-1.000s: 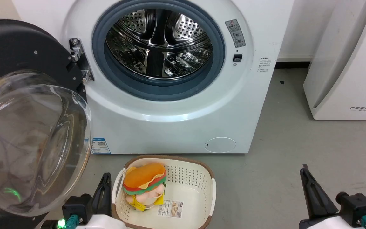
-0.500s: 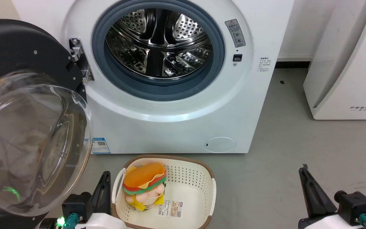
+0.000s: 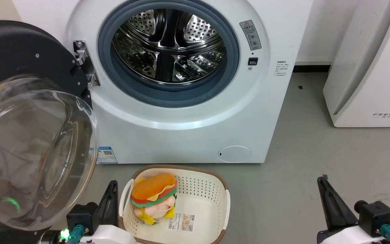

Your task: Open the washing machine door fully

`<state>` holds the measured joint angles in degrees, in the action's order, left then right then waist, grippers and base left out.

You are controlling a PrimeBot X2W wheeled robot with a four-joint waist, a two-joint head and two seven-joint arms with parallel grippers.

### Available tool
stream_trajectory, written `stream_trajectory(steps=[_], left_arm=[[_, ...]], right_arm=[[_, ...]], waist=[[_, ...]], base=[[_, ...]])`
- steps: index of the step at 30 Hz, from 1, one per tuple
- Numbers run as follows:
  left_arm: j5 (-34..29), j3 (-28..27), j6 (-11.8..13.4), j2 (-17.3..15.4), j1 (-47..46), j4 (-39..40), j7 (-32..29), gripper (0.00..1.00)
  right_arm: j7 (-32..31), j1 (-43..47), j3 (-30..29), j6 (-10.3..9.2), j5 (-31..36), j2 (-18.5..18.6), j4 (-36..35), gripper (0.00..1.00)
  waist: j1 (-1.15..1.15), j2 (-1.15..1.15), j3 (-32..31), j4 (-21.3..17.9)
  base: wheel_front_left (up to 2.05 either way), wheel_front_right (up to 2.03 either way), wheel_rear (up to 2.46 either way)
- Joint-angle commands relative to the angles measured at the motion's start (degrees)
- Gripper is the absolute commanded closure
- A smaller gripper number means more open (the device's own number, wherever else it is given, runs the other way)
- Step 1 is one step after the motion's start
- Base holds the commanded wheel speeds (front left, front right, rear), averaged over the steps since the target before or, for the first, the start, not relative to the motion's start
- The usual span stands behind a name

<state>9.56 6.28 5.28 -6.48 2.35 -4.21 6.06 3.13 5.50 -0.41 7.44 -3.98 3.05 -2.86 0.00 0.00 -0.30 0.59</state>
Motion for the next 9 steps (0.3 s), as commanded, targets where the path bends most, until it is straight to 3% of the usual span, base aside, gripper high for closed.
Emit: stream_trajectory(steps=[1, 9], left_arm=[[-0.81, -0.44, -0.43, 0.15, -0.72, 0.37, -0.27, 1.0], [-1.57, -0.95, -0.85, 0.45, -0.86, 0.71, -0.78, 1.0]], right_arm=[[-0.17, -1.06, 0.09, 0.02, 0.67, -0.07, 0.2, 1.0], [-0.43, -1.45, 0.12, 0.02, 0.96, -0.08, 0.44, 1.0]], waist=[[0.0, 0.0, 0.01, -0.02], [0.0, 0.0, 0.03, -0.07]], base=[[0.0, 0.0, 0.0], [0.0, 0.0, 0.0]])
